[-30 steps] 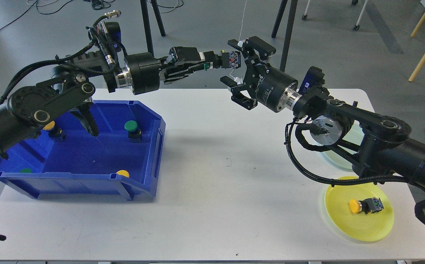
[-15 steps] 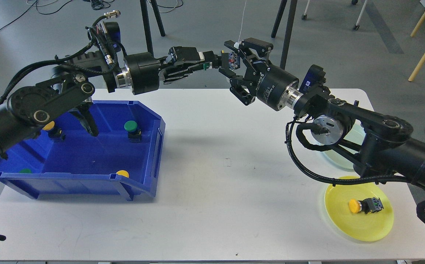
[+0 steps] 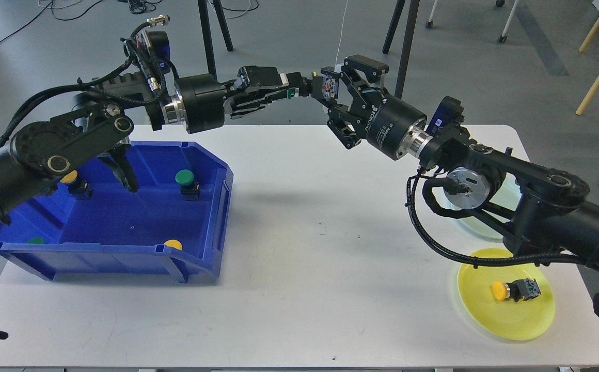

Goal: Pass button and place on color plate
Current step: 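Grasp the green button with the right gripper, release the left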

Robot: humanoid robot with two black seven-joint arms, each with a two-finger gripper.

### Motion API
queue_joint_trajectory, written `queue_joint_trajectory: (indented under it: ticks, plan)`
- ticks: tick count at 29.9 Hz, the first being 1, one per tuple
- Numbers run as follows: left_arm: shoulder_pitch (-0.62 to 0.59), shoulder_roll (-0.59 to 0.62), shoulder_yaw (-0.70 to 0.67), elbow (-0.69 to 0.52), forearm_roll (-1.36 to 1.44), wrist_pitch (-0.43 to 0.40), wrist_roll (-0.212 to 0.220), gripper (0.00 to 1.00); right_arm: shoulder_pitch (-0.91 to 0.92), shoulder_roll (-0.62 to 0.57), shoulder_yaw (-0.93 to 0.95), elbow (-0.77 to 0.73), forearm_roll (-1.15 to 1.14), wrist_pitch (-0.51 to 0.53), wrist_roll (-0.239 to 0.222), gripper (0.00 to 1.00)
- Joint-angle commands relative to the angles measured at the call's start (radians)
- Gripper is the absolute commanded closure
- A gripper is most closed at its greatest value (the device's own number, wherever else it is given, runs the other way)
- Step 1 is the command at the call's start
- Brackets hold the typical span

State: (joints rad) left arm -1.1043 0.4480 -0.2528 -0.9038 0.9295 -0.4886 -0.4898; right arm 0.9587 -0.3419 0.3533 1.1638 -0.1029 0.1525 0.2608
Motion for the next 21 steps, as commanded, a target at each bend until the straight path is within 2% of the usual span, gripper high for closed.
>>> queue_joint_trajectory:
  ticks: [1, 3, 5, 7, 9, 10, 14, 19, 21]
  plan:
    - [0.000, -0.002, -0.002, 0.000, 0.000, 0.000, 0.001, 0.83, -0.002, 0.000, 0.013, 0.000, 0.000, -0.005, -0.002, 0.98]
    - [0.000, -0.003, -0.002, 0.000, 0.000, 0.000, 0.001, 0.80, -0.002, 0.000, 0.013, 0.000, 0.002, -0.007, -0.002, 0.99]
    - [0.000, -0.014, -0.005, 0.000, 0.000, 0.000, 0.001, 0.74, -0.002, 0.001, 0.013, 0.002, 0.002, -0.008, -0.003, 0.99]
    - [0.001, -0.015, -0.011, 0.000, -0.001, 0.000, 0.001, 0.58, -0.002, 0.003, 0.015, 0.002, 0.002, -0.011, -0.003, 0.99]
    - [0.004, -0.015, -0.011, -0.003, -0.006, 0.000, 0.001, 0.35, -0.005, 0.003, 0.015, 0.002, 0.002, -0.019, -0.003, 0.99]
    - [0.006, -0.015, -0.013, -0.003, -0.008, 0.000, 0.001, 0.26, -0.008, 0.003, 0.013, 0.002, 0.002, -0.022, -0.003, 0.99]
    - [0.006, -0.015, -0.013, -0.004, -0.009, 0.000, 0.001, 0.15, -0.021, 0.001, 0.015, 0.005, 0.002, -0.025, -0.005, 0.99]
    - [0.008, -0.015, -0.014, -0.004, -0.015, 0.000, 0.001, 0.12, -0.069, -0.008, 0.082, 0.011, 0.002, -0.042, -0.003, 0.99]
    - [0.008, -0.015, -0.014, -0.004, -0.015, 0.000, 0.001, 0.11, -0.103, -0.052, 0.121, 0.019, 0.003, -0.062, -0.003, 0.99]
